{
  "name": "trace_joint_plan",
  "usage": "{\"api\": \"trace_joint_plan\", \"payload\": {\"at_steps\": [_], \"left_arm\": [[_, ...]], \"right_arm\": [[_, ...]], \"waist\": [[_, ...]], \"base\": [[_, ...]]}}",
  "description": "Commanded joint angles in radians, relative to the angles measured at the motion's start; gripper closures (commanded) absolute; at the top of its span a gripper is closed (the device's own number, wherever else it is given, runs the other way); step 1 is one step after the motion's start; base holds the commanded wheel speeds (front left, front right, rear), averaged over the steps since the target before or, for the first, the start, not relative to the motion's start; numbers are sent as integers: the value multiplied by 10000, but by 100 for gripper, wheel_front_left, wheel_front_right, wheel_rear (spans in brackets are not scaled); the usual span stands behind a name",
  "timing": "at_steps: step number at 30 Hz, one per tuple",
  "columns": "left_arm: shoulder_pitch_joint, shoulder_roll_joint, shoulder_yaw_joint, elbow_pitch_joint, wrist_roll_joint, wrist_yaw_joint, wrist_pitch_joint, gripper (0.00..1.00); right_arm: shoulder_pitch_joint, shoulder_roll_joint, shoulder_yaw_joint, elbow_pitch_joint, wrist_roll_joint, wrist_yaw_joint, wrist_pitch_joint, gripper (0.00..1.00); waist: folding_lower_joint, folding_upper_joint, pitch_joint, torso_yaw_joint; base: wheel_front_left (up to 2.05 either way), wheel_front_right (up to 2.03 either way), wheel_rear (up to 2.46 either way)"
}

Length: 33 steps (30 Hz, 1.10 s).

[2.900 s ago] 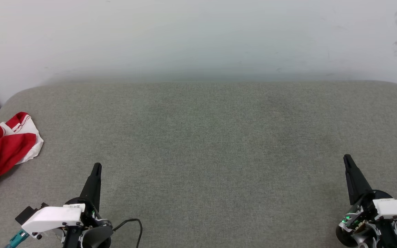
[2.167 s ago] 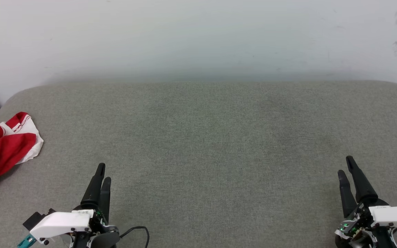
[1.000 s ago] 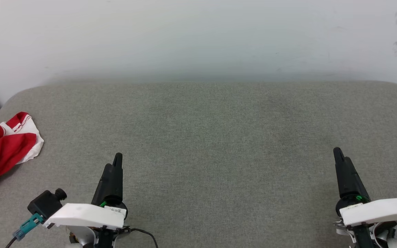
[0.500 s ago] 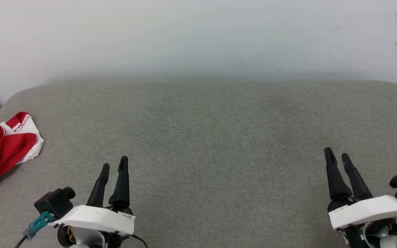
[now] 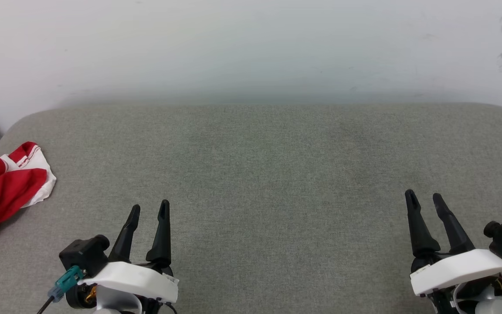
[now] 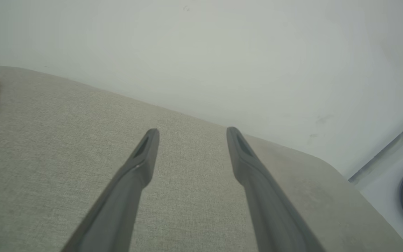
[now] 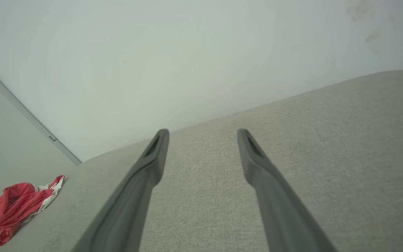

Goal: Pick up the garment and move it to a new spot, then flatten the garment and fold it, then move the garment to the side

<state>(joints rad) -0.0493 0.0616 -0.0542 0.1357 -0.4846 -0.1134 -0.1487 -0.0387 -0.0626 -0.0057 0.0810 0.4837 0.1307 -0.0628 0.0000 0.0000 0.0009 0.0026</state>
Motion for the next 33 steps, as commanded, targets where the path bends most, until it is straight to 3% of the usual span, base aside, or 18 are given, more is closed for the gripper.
{"api": "trace_joint_plan", "payload": {"at_steps": [1,24,33], "left_arm": [[-69,92,-19,-87,268,48,-85,0],[-149,251,-395,122,2494,529,-618,0],[-138,188,-420,278,2914,510,-800,0]], "right_arm": [[-20,13,18,-137,-278,0,-69,0],[161,114,-106,-378,-2625,0,-62,0],[192,129,-160,-457,-3311,0,-105,0]], "waist": [[0,0,-2,1],[0,0,-13,-4],[0,0,25,10]], "base": [[0,0,0],[0,0,0],[0,0,0]]}}
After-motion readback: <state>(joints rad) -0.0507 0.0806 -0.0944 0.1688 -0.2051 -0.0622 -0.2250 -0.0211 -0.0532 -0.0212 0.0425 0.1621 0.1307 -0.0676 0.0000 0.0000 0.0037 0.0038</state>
